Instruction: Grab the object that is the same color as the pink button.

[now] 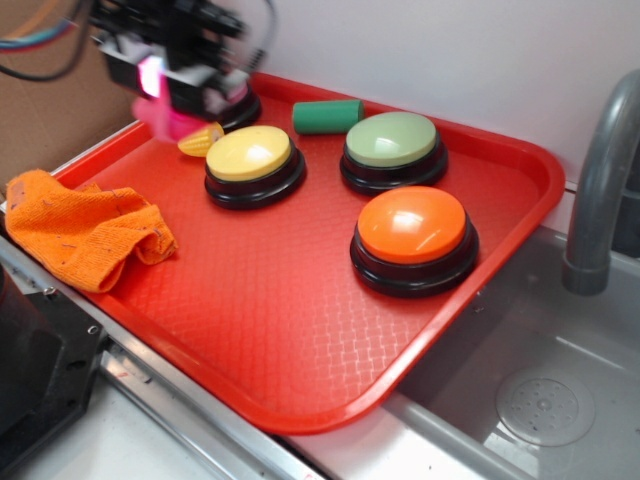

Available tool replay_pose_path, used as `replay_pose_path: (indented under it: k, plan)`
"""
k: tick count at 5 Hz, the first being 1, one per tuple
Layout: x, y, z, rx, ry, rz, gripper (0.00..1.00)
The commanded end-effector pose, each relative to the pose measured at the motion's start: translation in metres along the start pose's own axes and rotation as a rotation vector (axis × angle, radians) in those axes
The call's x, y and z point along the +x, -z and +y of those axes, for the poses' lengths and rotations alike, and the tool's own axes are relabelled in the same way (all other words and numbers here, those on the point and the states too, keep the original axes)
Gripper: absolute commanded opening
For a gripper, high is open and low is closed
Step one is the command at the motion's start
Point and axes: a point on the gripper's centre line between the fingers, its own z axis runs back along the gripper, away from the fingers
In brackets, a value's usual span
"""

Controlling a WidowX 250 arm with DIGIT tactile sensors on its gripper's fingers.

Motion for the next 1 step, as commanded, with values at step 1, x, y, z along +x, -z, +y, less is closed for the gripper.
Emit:
replay_pose_path:
  k: [1]
  plan:
    - [-0.014, -0.0091, 0.0441, -0.059, -0.045, 0.01, 0.0]
